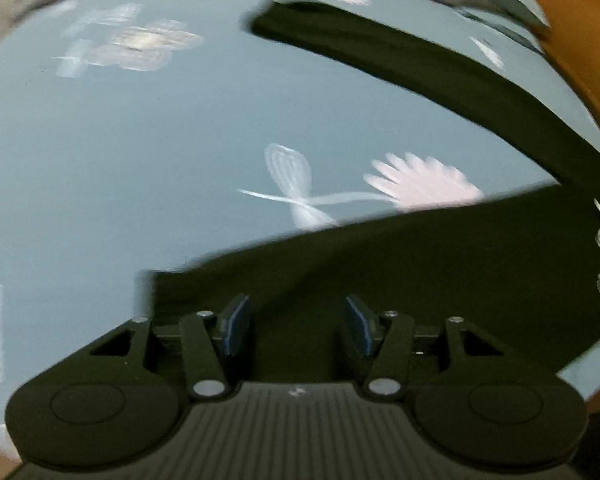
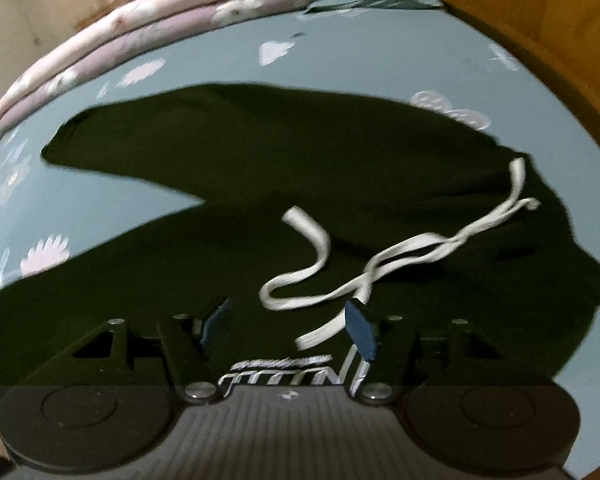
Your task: Fold clothes
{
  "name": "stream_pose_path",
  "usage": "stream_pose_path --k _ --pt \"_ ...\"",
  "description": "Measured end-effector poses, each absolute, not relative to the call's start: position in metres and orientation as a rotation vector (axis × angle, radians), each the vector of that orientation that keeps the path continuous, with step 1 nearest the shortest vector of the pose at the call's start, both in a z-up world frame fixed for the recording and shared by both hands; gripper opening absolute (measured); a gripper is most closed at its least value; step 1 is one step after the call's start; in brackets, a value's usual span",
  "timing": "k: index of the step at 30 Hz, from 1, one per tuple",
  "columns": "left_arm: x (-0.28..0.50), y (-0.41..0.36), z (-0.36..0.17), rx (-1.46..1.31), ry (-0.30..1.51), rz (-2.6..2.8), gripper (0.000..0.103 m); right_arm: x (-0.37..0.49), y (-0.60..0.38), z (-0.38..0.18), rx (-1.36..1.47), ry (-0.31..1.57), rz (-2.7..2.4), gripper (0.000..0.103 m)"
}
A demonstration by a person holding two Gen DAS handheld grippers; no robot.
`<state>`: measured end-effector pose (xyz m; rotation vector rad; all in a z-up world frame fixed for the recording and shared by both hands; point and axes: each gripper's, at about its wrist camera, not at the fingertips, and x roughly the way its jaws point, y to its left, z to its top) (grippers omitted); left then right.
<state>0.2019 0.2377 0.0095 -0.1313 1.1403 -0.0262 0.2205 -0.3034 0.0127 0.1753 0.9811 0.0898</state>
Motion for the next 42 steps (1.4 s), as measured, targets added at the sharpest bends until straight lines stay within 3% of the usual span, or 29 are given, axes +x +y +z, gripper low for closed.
stream_pose_path --k 7,15,21,27,29,31,33,38,42 --pt "0.212 0.246 -0.031 -0.116 1.139 0.095 0.053 0.199 -0.276 -0.004 0.087 1.004 0.116 0.074" --pt "0.208 0.27 -0.028 -0.137 1.156 0.208 0.049 0.165 -0.289 -0.038 0.163 1.14 0.077 0.074" --pt "0.22 0.214 -0.004 -0.059 1.089 0.01 0.052 0.174 -0.295 -0.014 0.191 1.011 0.092 0.075" --pt "0.206 0.153 -0.024 -0.01 1.106 -0.201 0.053 0.185 -0.273 -0.046 0.078 1.036 0.101 0.075" --pt "0.192 0.149 -0.035 0.001 1.141 -0.183 0.053 0.174 -0.266 -0.052 0.008 1.031 0.118 0.084" --pt "0.176 0.15 -0.045 0.009 1.181 -0.148 0.053 0.164 -0.26 -0.056 -0.049 1.033 0.132 0.098" --pt "0.152 0.148 -0.048 -0.025 1.126 -0.081 0.056 0.158 -0.256 -0.056 -0.093 1.052 0.146 0.1" --pt "0.126 0.149 -0.047 0.001 1.21 -0.038 0.055 0.171 -0.247 -0.041 -0.135 1.031 0.184 0.099" --pt "0.129 0.148 -0.028 0.033 1.087 -0.02 0.057 0.194 -0.219 -0.027 -0.166 0.946 0.302 0.099"
